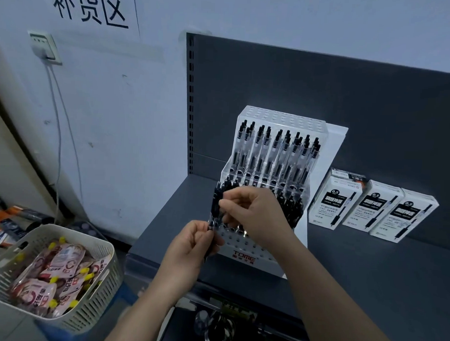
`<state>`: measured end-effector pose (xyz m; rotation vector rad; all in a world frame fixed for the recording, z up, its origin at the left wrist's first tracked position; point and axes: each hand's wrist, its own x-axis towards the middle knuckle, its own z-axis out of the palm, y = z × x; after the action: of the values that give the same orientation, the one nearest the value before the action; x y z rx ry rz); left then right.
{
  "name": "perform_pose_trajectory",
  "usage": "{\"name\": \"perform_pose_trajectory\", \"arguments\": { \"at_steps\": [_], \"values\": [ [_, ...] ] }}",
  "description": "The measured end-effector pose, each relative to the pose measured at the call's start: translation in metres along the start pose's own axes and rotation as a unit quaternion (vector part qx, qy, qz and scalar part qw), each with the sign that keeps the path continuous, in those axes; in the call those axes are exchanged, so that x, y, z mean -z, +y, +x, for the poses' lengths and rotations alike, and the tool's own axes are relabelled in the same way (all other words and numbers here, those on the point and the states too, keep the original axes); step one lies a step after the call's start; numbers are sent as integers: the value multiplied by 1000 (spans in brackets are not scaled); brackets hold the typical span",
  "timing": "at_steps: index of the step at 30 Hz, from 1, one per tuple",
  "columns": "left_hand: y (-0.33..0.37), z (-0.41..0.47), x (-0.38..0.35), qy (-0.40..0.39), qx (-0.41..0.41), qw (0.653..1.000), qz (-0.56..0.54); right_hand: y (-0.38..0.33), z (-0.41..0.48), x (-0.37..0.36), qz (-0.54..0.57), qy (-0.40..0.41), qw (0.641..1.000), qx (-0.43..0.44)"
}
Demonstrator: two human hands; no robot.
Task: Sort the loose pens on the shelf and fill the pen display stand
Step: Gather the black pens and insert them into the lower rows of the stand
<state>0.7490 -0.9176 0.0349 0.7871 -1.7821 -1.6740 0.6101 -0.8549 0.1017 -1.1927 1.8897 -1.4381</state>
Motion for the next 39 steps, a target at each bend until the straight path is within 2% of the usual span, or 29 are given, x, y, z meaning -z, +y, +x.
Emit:
{"name": "perform_pose_trajectory", "arguments": {
  "at_steps": [6, 9, 10, 13, 15, 17, 22, 26, 31, 35, 39],
  "values": [
    [5, 2, -4, -2, -4, 999, 45, -2, -5, 10, 4, -9, 1000, -8],
    [3, 5, -1, 25, -31, 987, 155, -3, -5, 22, -32, 34, 998, 29],
    [1, 8, 4, 39, -59, 973, 220, -4, -5, 27, -42, 62, 996, 49],
    [-4, 17, 18, 88, -150, 895, 410, 0, -3, 33, -88, 135, 982, 95],
    [-5, 19, 22, 94, -161, 864, 467, 7, -3, 25, -126, 144, 977, 89],
    [-6, 19, 24, 92, -150, 851, 495, 14, -2, 18, -139, 143, 977, 80],
    [-2, 17, 24, 80, -149, 832, 528, 22, 6, 3, -211, 105, 970, 55],
    [-3, 19, 23, 76, -146, 837, 521, 23, 13, -6, -307, 51, 950, 11],
    [-5, 18, 21, 88, -166, 847, 498, 21, 12, -6, -370, 34, 928, 5],
    [3, 12, 10, 100, -212, 849, 473, 28, -13, 10, -337, 73, 938, 39],
    [19, 7, -14, 78, -239, 854, 456, 43, -46, 34, -360, 162, 913, 101]
  ]
}}
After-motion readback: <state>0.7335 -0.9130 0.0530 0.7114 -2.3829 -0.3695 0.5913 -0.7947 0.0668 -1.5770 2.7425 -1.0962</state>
